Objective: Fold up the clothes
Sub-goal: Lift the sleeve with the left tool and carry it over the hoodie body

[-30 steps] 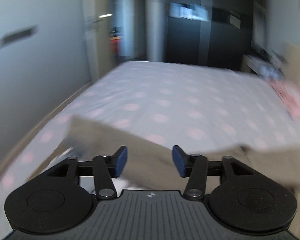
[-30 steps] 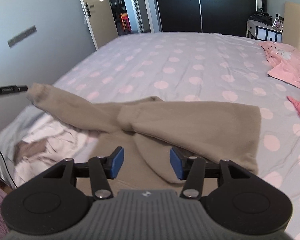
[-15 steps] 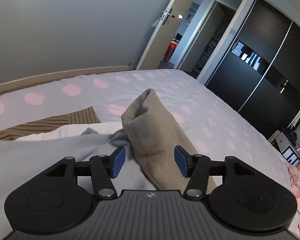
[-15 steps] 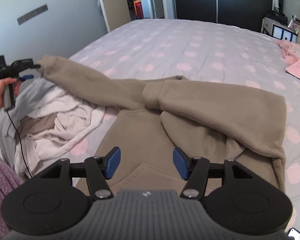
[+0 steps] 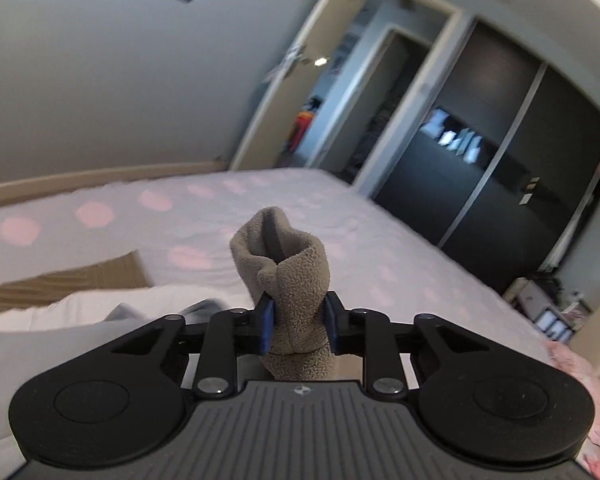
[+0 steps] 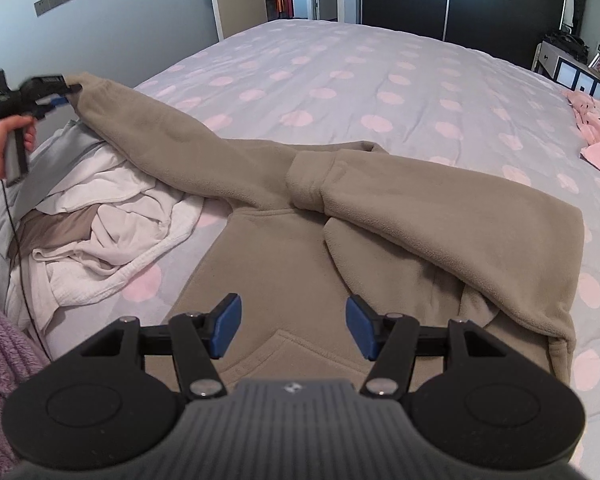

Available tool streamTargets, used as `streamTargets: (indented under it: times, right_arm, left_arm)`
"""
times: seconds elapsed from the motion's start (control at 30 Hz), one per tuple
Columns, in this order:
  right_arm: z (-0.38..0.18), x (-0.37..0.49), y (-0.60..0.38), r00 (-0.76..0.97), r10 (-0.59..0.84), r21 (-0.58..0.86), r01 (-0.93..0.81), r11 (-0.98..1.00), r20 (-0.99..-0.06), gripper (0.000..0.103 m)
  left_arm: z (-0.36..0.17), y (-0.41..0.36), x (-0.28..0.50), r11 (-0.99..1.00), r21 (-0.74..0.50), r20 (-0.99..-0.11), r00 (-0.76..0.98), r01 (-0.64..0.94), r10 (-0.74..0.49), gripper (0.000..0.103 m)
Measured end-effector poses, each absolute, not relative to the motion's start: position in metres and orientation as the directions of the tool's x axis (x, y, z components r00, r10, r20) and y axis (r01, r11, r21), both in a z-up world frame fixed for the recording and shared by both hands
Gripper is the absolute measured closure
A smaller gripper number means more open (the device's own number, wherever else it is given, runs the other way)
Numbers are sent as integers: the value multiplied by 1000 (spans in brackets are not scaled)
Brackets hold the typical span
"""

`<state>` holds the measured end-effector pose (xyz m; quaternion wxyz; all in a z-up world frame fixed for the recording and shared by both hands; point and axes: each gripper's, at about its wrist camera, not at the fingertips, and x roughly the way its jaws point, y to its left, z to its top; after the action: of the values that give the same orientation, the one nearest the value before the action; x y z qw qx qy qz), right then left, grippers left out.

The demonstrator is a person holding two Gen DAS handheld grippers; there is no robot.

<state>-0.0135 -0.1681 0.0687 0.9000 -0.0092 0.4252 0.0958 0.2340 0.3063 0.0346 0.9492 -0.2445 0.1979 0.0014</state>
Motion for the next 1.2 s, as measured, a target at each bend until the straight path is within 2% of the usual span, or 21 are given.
streamTargets:
  times: [0.17,0.27,0.5,0.63,0.87,1.07,1.2]
  right_arm:
    - [72,-17,-176,636,129,41,-152,988,-760,42]
    - [75,-20,-191,639,121,62,-114,992,-760,42]
    - [102,-24,-234,702,77,71,-38,997,-708,42]
    - [99,-12,-269,728,0,21,19,1000,-686,43]
    - [73,6,-346,739,28,118,70,991,-674,43]
    - [66,10,-395,757,-10,151,143,978,-653,43]
    - [52,11,-419,733,-77,123,215,969,-676,43]
  left_arm:
    - [91,258,201,880,-471,-268,940,64,-212,82]
    - [126,219,186,884,-435,-224,930,172,-291,83]
    - [191,112,160,888,-318,-211,888,333,-409,84]
    - [206,34,145,878,-223,-245,848,423,-471,84]
    - [202,-108,155,818,-135,-368,738,559,-566,84]
    - [174,-227,164,716,-87,-472,604,693,-642,84]
    - [131,-298,170,673,-59,-561,533,738,-634,84]
